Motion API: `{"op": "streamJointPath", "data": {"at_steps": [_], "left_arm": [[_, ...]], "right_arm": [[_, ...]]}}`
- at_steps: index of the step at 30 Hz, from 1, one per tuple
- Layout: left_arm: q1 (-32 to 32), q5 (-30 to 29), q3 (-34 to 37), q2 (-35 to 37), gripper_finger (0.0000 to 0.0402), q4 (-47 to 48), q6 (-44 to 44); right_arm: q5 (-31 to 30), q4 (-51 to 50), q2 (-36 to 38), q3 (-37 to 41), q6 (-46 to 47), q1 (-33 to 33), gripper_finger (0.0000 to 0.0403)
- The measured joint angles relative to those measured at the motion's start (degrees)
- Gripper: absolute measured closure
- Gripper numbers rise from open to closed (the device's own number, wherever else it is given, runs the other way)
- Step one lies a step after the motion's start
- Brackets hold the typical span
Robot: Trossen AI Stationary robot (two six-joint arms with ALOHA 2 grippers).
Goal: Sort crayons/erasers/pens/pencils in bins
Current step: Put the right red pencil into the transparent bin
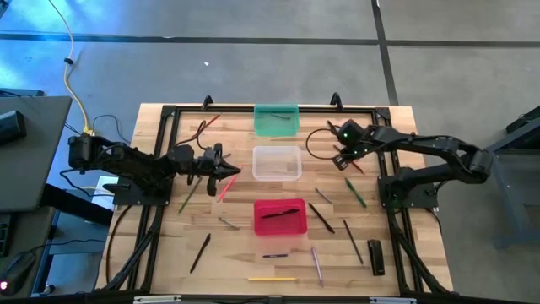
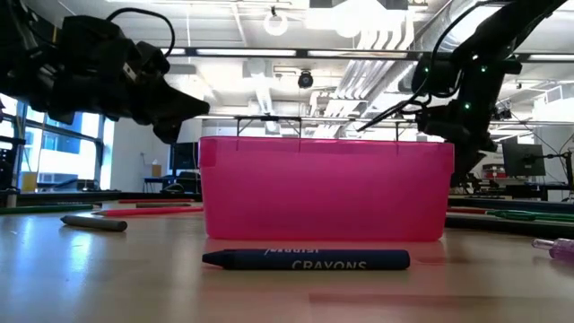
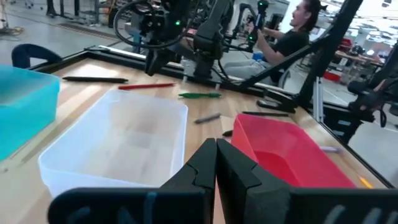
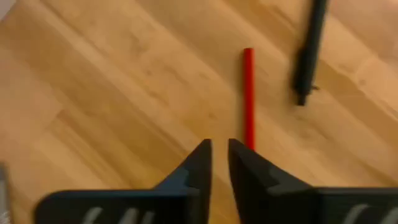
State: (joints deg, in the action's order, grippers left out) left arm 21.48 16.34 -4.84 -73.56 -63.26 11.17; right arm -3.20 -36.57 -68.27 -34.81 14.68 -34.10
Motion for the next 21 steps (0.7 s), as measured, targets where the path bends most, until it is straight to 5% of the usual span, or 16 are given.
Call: {"op": "streamJointPath", "data": {"at_steps": [7,21], "left_arm": [[0.26,0.01,0.00,0.00,0.0402,-0.01,0.15],[0.26,-0.44,0.00,-0.02,0.0402,0.10,0.60]], "right_arm": [[0.83,0.32,-1.66,0.00,-3.57,-6.29,0.0274],[1.73,7.20,-14.99,-0.20,-7.20,-7.15,0.0280]]}}
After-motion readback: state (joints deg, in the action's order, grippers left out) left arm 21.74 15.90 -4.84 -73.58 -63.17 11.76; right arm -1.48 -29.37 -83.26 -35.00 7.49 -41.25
